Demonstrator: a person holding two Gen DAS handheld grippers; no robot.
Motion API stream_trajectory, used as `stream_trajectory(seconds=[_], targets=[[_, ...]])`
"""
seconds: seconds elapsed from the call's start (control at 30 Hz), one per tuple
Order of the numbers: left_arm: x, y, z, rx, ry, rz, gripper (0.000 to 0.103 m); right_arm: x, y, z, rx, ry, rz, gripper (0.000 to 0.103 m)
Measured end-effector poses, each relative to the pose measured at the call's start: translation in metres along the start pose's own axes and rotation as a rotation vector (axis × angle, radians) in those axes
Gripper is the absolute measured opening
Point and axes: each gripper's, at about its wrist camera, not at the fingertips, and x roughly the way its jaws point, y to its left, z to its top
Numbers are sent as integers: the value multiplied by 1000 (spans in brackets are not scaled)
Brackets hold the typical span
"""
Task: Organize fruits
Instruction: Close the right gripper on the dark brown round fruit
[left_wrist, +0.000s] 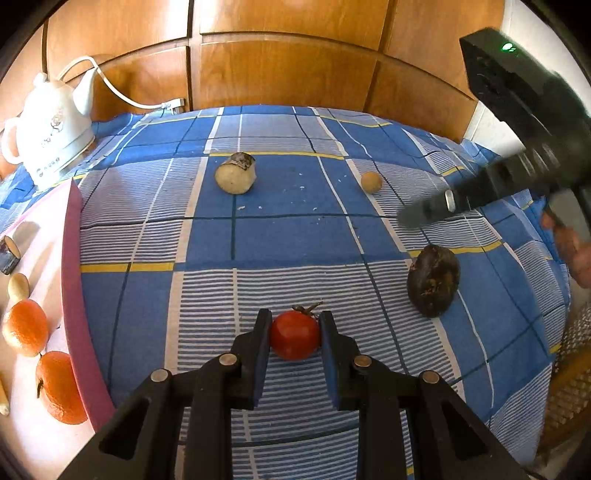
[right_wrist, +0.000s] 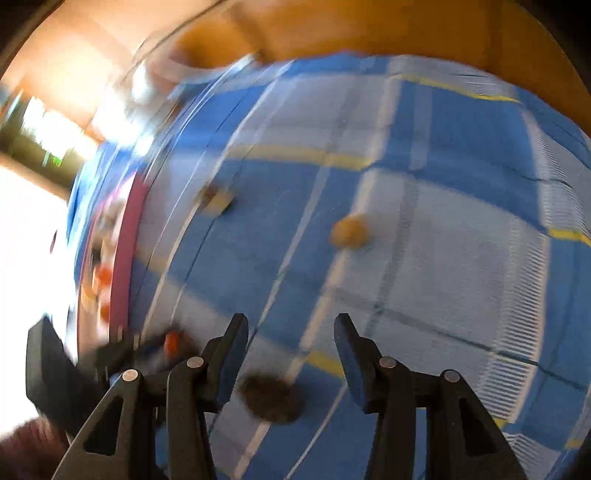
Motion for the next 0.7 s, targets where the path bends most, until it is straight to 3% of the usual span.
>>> stream_trajectory(seconds=[0.07,0.17,0.43,0.47,0.57,0.7], targets=[[-1,0,-1,-2,-2,-4,26,8,21,-7,-117,44,-26,54],[-1,0,-1,-3,-3,-6,26,15,35,-15,-196,83,-51,62],[0,0,-1,-5,-3,-3,27,31,48,-32,-311,156,-148,59],[0,0,-1,-5,-3,-3,27,33,51,-34,-332,148,-190,47],[0,-1,-2,-4,-5,0,27,29,54,-36,-358,84,-258,47],[0,-2,-2,-4,-10,8,27,19,50,-27,-299,-11,-288,47]])
